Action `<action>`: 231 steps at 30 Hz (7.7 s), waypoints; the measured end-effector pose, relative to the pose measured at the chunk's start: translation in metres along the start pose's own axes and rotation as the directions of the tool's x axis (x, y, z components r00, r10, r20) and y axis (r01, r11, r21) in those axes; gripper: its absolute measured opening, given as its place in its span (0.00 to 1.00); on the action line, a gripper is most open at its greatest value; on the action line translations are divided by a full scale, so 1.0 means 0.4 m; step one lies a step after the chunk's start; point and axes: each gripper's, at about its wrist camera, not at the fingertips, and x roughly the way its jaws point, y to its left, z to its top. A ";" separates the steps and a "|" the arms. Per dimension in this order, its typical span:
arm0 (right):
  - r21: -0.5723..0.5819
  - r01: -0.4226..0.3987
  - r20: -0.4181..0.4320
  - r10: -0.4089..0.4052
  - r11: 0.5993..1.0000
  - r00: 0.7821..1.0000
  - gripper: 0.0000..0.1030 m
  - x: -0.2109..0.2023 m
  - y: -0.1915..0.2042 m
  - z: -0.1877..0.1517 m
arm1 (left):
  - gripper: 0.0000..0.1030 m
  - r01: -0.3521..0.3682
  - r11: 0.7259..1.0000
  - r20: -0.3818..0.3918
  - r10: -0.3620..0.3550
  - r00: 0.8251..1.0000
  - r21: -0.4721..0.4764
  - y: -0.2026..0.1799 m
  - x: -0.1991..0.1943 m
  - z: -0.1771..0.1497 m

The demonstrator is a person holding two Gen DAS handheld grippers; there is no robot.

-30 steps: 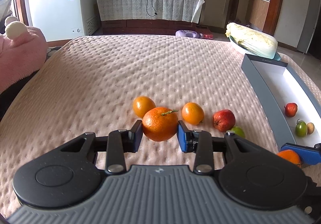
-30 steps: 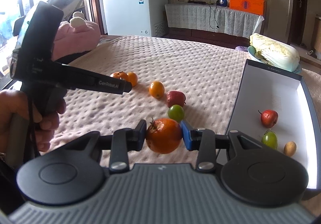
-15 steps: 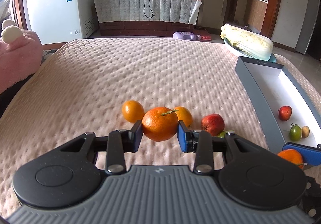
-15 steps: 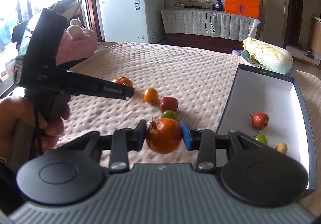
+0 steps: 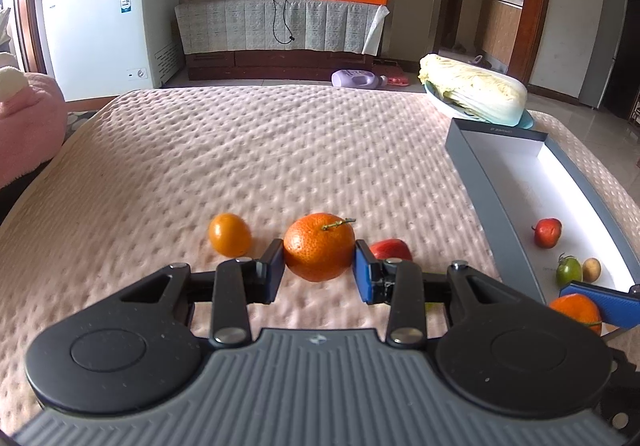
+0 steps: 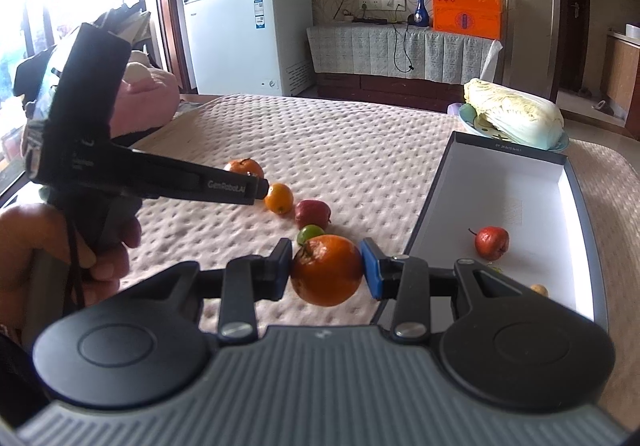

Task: Organize fruits
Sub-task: 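Carry the tangerine and orange tomato with both grippers toward the grey box, then lower the tangerine into the grey box and open the left gripper, then lower the orange tomato into the grey box and open the right gripper, then grasp a green tomato with the right gripper while the left grasps a small orange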

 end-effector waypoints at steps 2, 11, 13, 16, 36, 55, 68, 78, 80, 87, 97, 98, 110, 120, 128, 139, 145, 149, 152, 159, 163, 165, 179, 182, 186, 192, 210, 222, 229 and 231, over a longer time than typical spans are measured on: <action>0.001 0.001 -0.001 -0.001 1.000 1.000 0.39 -0.003 -0.004 -0.002 | 0.41 0.002 1.000 -0.004 -0.002 1.000 0.003 -0.008 0.003 -0.001; 0.010 0.015 0.008 -0.015 1.000 1.000 0.39 -0.023 -0.024 -0.004 | 0.41 0.016 1.000 -0.003 -0.016 1.000 0.010 -0.044 0.010 0.003; 0.012 0.018 0.009 -0.018 1.000 1.000 0.39 -0.028 -0.029 -0.005 | 0.41 0.023 1.000 -0.003 -0.023 1.000 0.012 -0.055 0.010 0.004; 0.015 0.022 0.010 -0.022 1.000 1.000 0.39 -0.035 -0.037 -0.007 | 0.41 0.030 0.999 0.000 -0.030 1.000 0.022 -0.074 0.010 0.005; 0.032 0.044 0.020 -0.045 0.999 0.999 0.39 -0.082 -0.077 -0.018 | 0.41 0.074 0.995 0.008 -0.075 0.997 0.063 -0.172 0.015 0.008; 0.051 0.069 0.017 -0.070 0.996 0.997 0.39 -0.117 -0.114 -0.033 | 0.41 0.116 0.989 0.020 -0.118 0.993 0.097 -0.254 0.016 0.012; 0.067 0.095 0.013 -0.096 0.993 0.995 0.39 -0.141 -0.144 -0.045 | 0.41 0.161 0.980 0.039 -0.167 0.985 0.119 -0.334 0.008 0.018; 0.073 0.108 0.005 -0.109 0.991 0.994 0.39 -0.153 -0.168 -0.053 | 0.41 0.211 0.969 0.033 -0.217 0.976 0.130 -0.403 0.017 0.017; 0.079 0.115 0.001 -0.115 0.990 0.993 0.39 -0.155 -0.178 -0.056 | 0.41 0.216 0.967 0.031 -0.222 0.974 0.135 -0.414 0.021 0.016; 0.093 0.129 0.002 -0.130 0.987 0.992 0.39 -0.164 -0.203 -0.060 | 0.41 0.230 0.962 0.012 -0.234 0.972 0.145 -0.444 0.044 0.011; 0.112 0.151 0.007 -0.153 0.982 0.988 0.39 -0.154 -0.223 -0.059 | 0.63 0.251 0.949 0.058 -0.266 0.962 0.189 -0.465 0.027 0.014; 0.113 0.152 0.008 -0.154 0.982 0.988 0.39 -0.153 -0.222 -0.061 | 0.63 0.252 0.948 0.063 -0.269 0.961 0.193 -0.464 0.023 0.014; 0.161 0.206 0.013 -0.211 0.965 0.977 0.39 -0.116 -0.248 -0.052 | 0.63 0.248 0.956 0.095 -0.264 0.960 0.156 -0.403 -0.011 0.028; 0.179 0.225 0.017 -0.232 0.958 0.973 0.40 -0.075 -0.238 -0.041 | 0.64 0.219 0.967 0.113 -0.234 0.966 0.130 -0.325 -0.042 0.035; 0.195 0.240 0.014 -0.248 0.951 0.969 0.39 -0.045 -0.222 -0.032 | 0.64 0.184 0.976 0.125 -0.198 0.972 0.119 -0.244 -0.066 0.038; 0.236 0.285 -0.004 -0.292 0.929 0.956 0.41 -0.005 -0.214 -0.023 | 0.64 0.115 0.990 0.131 -0.125 0.984 0.079 -0.109 -0.087 0.036; 0.251 0.309 0.008 -0.321 0.918 0.947 0.42 0.003 -0.207 -0.019 | 0.64 0.079 0.996 0.133 -0.084 0.988 0.042 -0.027 -0.094 0.036; 0.270 0.312 0.032 -0.332 0.911 0.943 0.42 0.002 -0.203 -0.014 | 0.64 0.054 0.998 0.130 -0.057 0.990 0.020 0.016 -0.093 0.036; 0.270 0.296 0.052 -0.320 0.917 0.946 0.42 0.007 -0.187 -0.007 | 0.64 0.039 0.999 0.130 -0.040 0.991 0.008 0.042 -0.094 0.034; 0.226 0.236 0.079 -0.260 0.945 0.963 0.42 0.031 -0.128 0.011 | 0.64 0.008 1.000 0.123 -0.007 0.992 -0.007 0.088 -0.094 0.027; 0.199 0.200 0.086 -0.221 0.959 0.972 0.42 0.046 -0.098 0.017 | 0.64 -0.010 1.000 0.120 0.012 0.993 -0.021 0.114 -0.095 0.024; 0.174 0.178 0.091 -0.196 0.968 0.976 0.42 0.052 -0.072 0.019 | 0.64 -0.017 0.999 0.118 0.020 0.993 -0.029 0.128 -0.096 0.023; 0.013 0.058 -0.015 -0.058 0.998 0.998 0.41 0.168 0.064 -0.001 | 0.64 -0.047 0.997 0.101 0.053 0.993 -0.061 0.198 -0.095 0.011; 0.011 0.067 -0.038 -0.067 0.998 0.997 0.41 0.188 0.067 -0.004 | 0.64 -0.051 0.996 0.096 0.057 0.994 -0.067 0.212 -0.093 0.009; 0.010 0.068 -0.050 -0.068 0.998 0.996 0.41 0.207 0.068 -0.007 | 0.64 -0.055 0.995 0.085 0.061 0.995 -0.080 0.231 -0.085 0.004; 0.014 0.078 -0.068 -0.077 0.997 0.995 0.36 0.239 0.073 -0.010 | 0.64 -0.058 0.994 0.061 0.064 0.996 -0.096 0.251 -0.065 -0.003; 0.014 0.055 -0.079 -0.054 0.998 0.995 0.27 0.176 0.048 0.000 | 0.64 -0.035 0.998 0.018 0.036 0.999 -0.060 0.188 0.032 -0.009; 0.032 0.014 -0.035 -0.013 0.999 0.999 0.27 0.084 0.005 0.012 | 0.62 -0.075 0.996 -0.049 0.073 0.996 -0.045 0.147 0.144 -0.013; 0.031 0.012 -0.022 -0.012 0.999 1.000 0.27 0.060 -0.006 0.013 | 0.41 -0.094 0.993 -0.032 0.092 0.995 -0.076 0.139 0.159 -0.006; 0.035 0.016 -0.022 -0.016 0.999 1.000 0.27 0.056 -0.011 0.011 | 0.37 -0.084 0.992 -0.034 0.081 0.996 -0.097 0.144 0.159 -0.002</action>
